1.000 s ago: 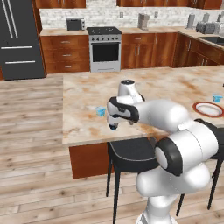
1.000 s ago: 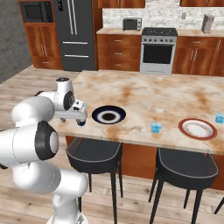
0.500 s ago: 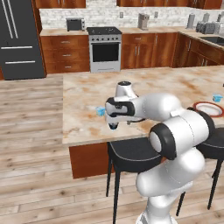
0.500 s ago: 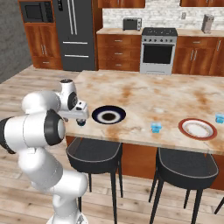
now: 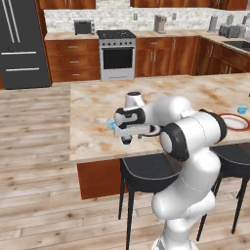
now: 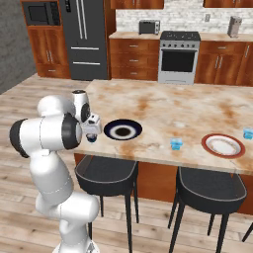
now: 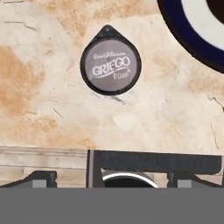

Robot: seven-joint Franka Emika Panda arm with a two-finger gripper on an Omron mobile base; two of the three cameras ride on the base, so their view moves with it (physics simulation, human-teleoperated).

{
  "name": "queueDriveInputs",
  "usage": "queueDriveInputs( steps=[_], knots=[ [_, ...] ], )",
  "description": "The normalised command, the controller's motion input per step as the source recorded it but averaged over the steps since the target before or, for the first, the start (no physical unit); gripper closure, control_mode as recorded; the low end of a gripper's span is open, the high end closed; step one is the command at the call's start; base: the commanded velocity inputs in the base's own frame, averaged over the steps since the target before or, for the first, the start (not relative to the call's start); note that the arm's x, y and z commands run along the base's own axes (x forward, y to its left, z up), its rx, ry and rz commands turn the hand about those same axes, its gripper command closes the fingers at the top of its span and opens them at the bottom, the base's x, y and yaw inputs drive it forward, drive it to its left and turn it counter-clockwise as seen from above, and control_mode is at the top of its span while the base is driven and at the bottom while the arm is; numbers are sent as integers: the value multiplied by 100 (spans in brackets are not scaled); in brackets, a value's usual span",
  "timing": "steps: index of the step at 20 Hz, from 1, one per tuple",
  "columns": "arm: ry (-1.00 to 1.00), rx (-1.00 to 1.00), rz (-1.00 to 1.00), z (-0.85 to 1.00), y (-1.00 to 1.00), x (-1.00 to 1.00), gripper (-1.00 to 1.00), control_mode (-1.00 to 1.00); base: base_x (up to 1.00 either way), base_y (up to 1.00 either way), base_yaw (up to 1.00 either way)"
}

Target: Place two yogurt containers on each plate.

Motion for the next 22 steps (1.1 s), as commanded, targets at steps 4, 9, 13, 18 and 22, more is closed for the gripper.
queueDriveInputs(
  steps=[4, 9, 13, 18, 22],
  knots=[
    [0, 0, 0, -22, 0, 28, -100, -100, 0, 0, 0],
    [0, 0, -1, -22, 0, 22, -100, -100, 0, 0, 0],
    [0, 0, -1, -21, 0, 21, -100, -100, 0, 0, 0],
    [0, 0, -3, -17, 0, 28, -100, -100, 0, 0, 0],
    [0, 2, -3, -10, 0, 28, -100, -100, 0, 0, 0]
  ],
)
